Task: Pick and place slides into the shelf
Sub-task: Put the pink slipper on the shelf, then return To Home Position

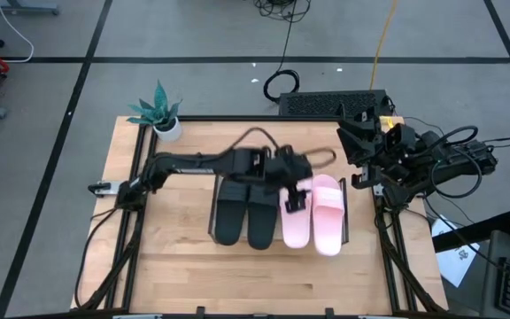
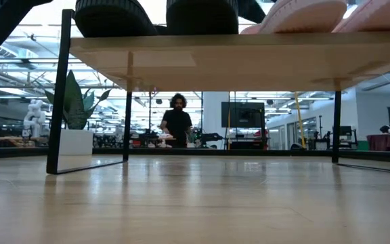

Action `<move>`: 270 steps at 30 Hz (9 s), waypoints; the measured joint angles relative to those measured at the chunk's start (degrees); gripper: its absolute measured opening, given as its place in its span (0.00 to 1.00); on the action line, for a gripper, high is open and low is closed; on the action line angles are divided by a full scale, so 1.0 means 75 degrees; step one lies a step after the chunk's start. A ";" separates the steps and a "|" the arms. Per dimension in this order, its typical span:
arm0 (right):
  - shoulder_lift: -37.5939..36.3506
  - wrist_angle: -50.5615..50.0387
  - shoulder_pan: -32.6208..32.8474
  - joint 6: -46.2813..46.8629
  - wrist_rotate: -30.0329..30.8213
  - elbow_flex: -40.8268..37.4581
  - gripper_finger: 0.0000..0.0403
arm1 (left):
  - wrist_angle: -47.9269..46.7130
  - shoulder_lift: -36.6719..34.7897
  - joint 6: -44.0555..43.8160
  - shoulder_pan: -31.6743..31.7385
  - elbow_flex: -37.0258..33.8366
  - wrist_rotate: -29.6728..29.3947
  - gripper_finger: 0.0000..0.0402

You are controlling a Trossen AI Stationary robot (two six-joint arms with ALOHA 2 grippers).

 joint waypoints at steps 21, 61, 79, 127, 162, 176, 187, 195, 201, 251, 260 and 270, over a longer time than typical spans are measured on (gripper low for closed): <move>-0.0006 0.0126 0.0003 0.0047 -0.0009 0.0000 0.23 | -0.0355 0.0735 -0.0439 -0.0306 0.0027 0.0478 0.73; -0.1642 -0.5262 0.0065 0.2237 0.0414 -0.0008 0.23 | -0.4434 -0.3004 -0.2290 -0.0146 -0.0013 -0.1569 0.73; -0.4666 -1.0311 0.0067 0.4251 -0.0095 0.0000 0.23 | -0.5344 -0.7041 -0.6029 -0.3772 -0.3508 -0.5417 0.73; -0.7669 -0.6019 0.0070 0.4463 -0.2492 -0.6881 0.23 | -0.2214 -1.0617 -1.3027 -0.8099 -1.3927 -0.8362 0.73; -0.7673 -0.7716 -0.2362 0.2649 0.3397 -0.6504 0.23 | -0.3233 -1.0617 -1.4542 -0.8165 -1.4873 -0.7515 0.73; -0.7585 -0.5302 -0.6160 0.2853 0.0279 -0.8114 0.23 | -0.3572 -1.0617 -1.4780 -0.7724 -1.4876 -0.7564 0.73; -0.6568 -0.5236 -0.9410 0.3083 -0.4704 -0.8239 0.23 | -0.3208 -1.0603 -1.4436 -0.7710 -1.5133 -0.8261 0.73; -0.6003 -0.4587 -0.9876 0.2971 -0.5447 -0.8244 0.23 | -0.2260 -1.0588 -1.4176 -0.7527 -1.5860 -0.8363 0.73; -0.5901 -0.4635 -0.9888 0.2780 -0.5293 -0.8250 0.23 | -0.1912 -1.0492 -1.3562 -0.7080 -1.5951 -0.8330 0.73; -0.5725 -0.4618 -0.9884 0.3823 -0.5218 -0.8256 0.23 | 0.4896 -1.4135 -0.3207 -0.0006 -1.7317 -0.5497 0.73; -0.5727 -0.4619 -0.9882 0.3824 -0.5219 -0.8256 0.23 | 0.6370 -1.5234 -0.0933 0.0708 -1.7665 -0.4476 0.73; -0.5724 -0.4624 -0.9882 0.3821 -0.5219 -0.8256 0.23 | 0.6503 -1.6717 0.0111 0.0809 -1.7688 -0.3177 0.73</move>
